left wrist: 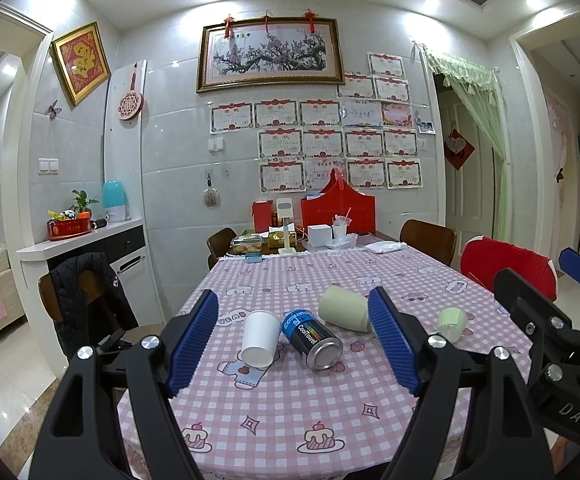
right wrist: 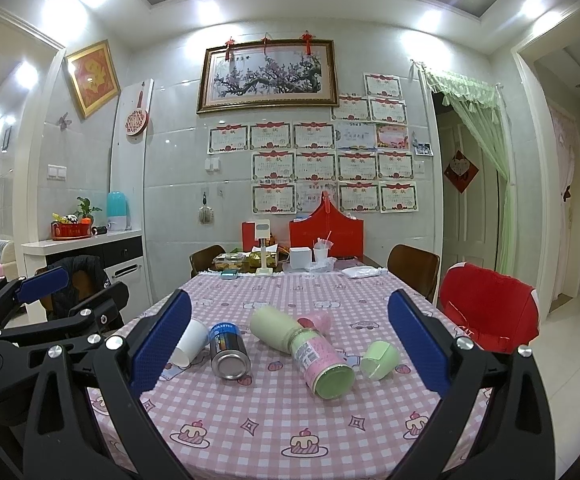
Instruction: Flip cup upside down
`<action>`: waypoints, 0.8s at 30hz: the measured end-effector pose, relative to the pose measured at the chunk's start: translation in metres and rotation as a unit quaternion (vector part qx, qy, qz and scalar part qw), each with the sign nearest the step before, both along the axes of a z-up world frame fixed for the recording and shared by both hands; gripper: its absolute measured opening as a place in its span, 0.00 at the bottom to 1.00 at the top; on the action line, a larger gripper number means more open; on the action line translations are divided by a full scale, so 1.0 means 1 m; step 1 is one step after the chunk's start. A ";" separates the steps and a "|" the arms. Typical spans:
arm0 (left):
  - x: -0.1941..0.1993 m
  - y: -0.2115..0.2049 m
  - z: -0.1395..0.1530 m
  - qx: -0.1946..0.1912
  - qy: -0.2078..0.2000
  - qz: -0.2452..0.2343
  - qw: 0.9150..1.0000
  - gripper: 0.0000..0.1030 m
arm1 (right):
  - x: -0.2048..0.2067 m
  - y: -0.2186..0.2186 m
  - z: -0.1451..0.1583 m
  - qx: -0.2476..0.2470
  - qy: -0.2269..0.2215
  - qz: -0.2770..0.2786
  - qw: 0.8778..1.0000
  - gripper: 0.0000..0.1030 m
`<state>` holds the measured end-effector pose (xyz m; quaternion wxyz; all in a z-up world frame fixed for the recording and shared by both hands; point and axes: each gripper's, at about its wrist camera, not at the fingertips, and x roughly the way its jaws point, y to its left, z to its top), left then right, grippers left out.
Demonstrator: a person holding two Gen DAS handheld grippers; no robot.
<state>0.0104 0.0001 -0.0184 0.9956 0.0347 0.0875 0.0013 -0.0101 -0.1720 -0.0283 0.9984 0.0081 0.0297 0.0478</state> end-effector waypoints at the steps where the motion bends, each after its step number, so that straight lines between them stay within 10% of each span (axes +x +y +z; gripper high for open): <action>1: 0.001 0.001 -0.001 0.000 0.002 0.000 1.000 0.74 | 0.001 0.002 -0.001 0.000 0.001 0.000 1.000 0.92; 24: 0.045 0.006 -0.034 0.002 0.070 0.006 0.998 0.74 | 0.035 0.006 -0.029 -0.003 0.057 0.008 0.998 0.92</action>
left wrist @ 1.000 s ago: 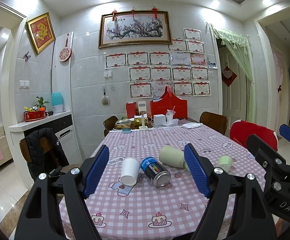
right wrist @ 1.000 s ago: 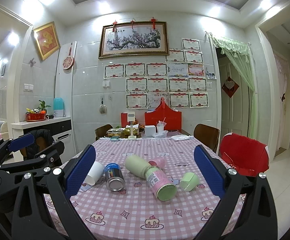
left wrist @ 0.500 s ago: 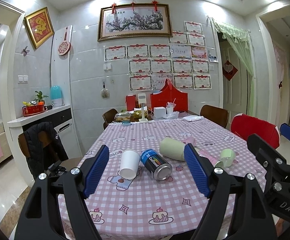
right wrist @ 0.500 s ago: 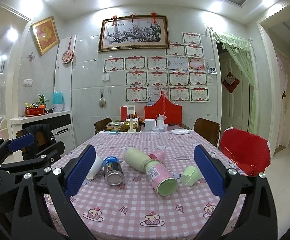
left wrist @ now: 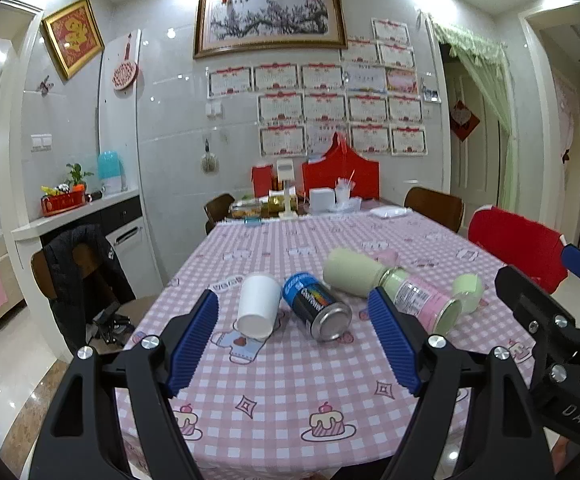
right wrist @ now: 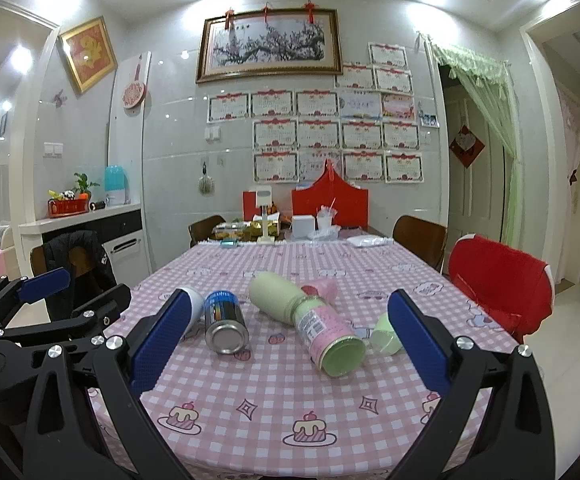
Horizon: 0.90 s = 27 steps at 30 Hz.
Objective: Flip cup upside down
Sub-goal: 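Move the right tool toward the blue CoolTowel can lying on its side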
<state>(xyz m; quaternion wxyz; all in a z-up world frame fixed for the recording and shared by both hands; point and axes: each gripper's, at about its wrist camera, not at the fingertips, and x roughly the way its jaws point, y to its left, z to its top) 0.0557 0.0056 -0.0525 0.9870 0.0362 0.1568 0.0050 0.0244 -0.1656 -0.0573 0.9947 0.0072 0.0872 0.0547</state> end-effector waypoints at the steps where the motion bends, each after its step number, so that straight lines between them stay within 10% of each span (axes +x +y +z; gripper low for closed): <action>1: 0.004 0.000 -0.003 0.000 0.006 0.000 1.000 0.74 | 0.003 0.000 -0.003 0.000 0.006 0.001 1.000 0.92; 20: 0.120 0.018 -0.088 -0.066 0.205 0.004 0.976 0.74 | 0.092 -0.022 -0.062 0.032 0.130 -0.008 0.991 0.92; 27: 0.148 -0.010 -0.088 -0.075 0.217 -0.023 0.973 0.74 | 0.110 -0.054 -0.062 0.053 0.134 -0.040 0.989 0.92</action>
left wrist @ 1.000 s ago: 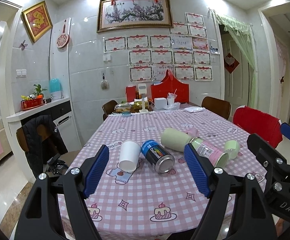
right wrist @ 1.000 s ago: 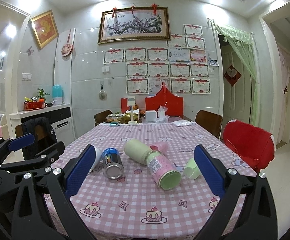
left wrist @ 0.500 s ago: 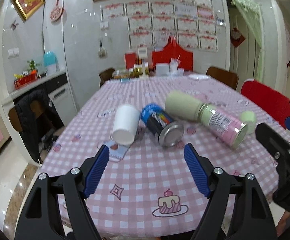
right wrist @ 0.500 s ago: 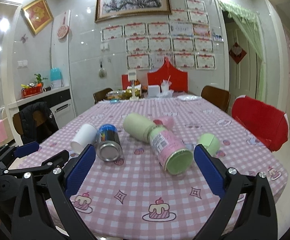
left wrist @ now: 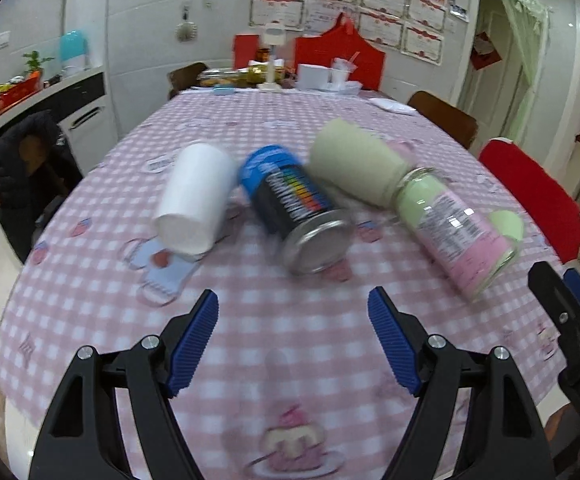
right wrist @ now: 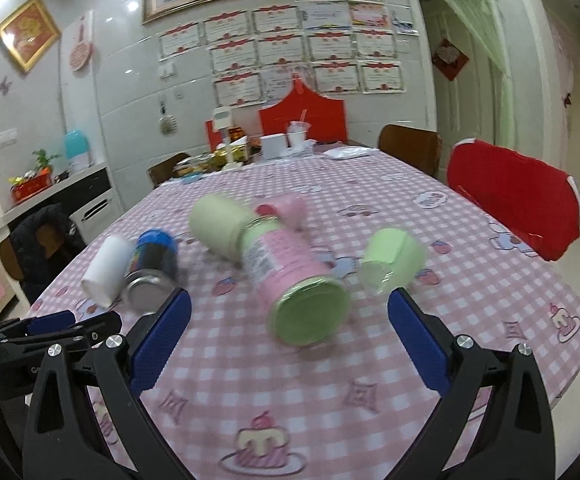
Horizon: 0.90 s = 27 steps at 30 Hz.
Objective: Flip cup upside down
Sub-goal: 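Move the right tool toward the blue CoolTowel can lying on its side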
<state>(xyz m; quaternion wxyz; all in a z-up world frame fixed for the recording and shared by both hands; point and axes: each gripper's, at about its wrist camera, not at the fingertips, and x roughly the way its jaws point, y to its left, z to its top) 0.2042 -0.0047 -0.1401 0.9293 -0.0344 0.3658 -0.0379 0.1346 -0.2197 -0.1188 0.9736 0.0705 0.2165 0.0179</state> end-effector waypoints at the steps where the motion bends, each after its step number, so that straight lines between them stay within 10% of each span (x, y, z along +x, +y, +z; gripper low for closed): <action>1: 0.003 -0.006 0.001 -0.001 -0.001 -0.003 1.000 0.74 | 0.002 -0.003 0.001 0.002 0.000 -0.004 1.000 0.92; 27: 0.093 -0.023 -0.019 0.001 0.083 0.042 0.996 0.74 | 0.046 -0.024 -0.017 0.021 0.056 -0.007 0.998 0.92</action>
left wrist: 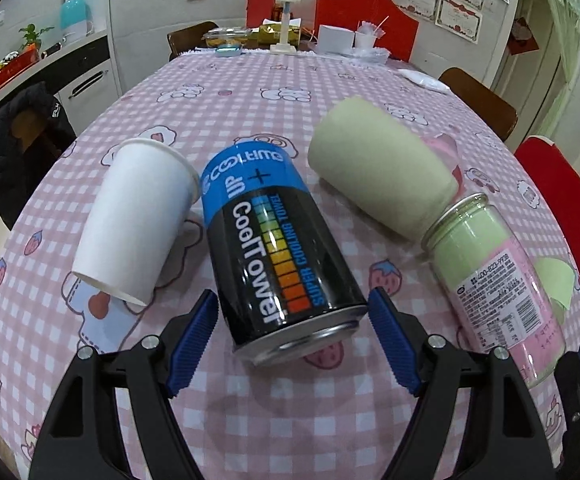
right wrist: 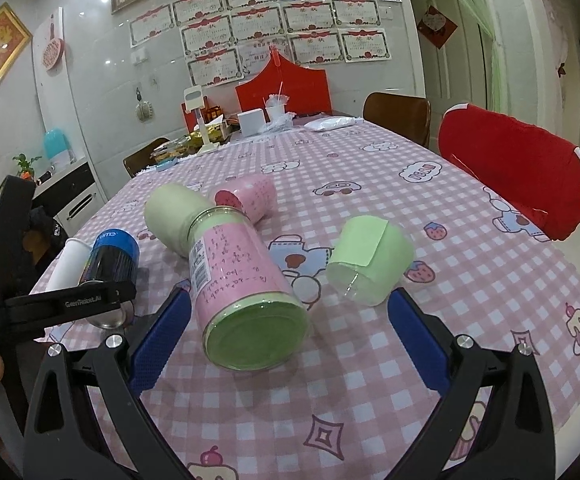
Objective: Flip cup upside down
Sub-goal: 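Move the right tool toward the blue CoolTowel can lying on its side, then close the right gripper around the body of the blue can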
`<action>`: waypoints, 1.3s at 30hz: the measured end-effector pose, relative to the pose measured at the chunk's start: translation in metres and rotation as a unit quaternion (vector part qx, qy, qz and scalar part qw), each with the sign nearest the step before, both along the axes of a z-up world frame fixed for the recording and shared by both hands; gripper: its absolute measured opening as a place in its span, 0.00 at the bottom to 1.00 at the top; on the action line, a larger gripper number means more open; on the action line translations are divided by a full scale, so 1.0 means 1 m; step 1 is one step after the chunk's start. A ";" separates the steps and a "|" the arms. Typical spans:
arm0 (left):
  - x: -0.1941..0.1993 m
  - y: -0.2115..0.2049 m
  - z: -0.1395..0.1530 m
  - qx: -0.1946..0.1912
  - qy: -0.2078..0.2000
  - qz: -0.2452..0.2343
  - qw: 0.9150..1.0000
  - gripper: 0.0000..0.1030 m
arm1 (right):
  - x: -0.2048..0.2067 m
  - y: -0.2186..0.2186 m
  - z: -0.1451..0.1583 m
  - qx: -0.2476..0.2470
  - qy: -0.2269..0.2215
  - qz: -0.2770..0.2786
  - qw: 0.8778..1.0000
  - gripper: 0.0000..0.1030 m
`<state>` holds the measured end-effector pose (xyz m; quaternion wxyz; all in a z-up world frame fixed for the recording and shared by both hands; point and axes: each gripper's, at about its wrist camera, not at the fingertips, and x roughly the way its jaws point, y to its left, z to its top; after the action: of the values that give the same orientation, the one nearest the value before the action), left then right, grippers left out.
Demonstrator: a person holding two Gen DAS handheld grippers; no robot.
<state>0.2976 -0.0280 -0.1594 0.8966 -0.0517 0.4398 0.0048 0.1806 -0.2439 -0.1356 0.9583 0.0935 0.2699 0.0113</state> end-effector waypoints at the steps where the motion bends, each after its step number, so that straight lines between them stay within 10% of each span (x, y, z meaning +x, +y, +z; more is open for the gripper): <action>1: -0.001 0.000 0.001 -0.001 -0.003 -0.004 1.000 0.70 | 0.001 0.000 -0.001 -0.001 0.002 0.000 1.000 0.92; 23: -0.112 0.008 0.008 -0.033 -0.020 -0.158 0.987 0.70 | -0.040 0.039 0.021 -0.020 -0.013 0.012 1.000 0.92; 39: -0.120 0.030 0.007 -0.073 0.005 -0.159 0.985 0.70 | -0.045 0.063 0.033 -0.010 0.001 0.040 0.999 0.92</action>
<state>0.1781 0.0015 -0.1525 0.8777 -0.0463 0.4459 -0.1693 0.1356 -0.1804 -0.1025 0.9576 0.0728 0.2748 0.0463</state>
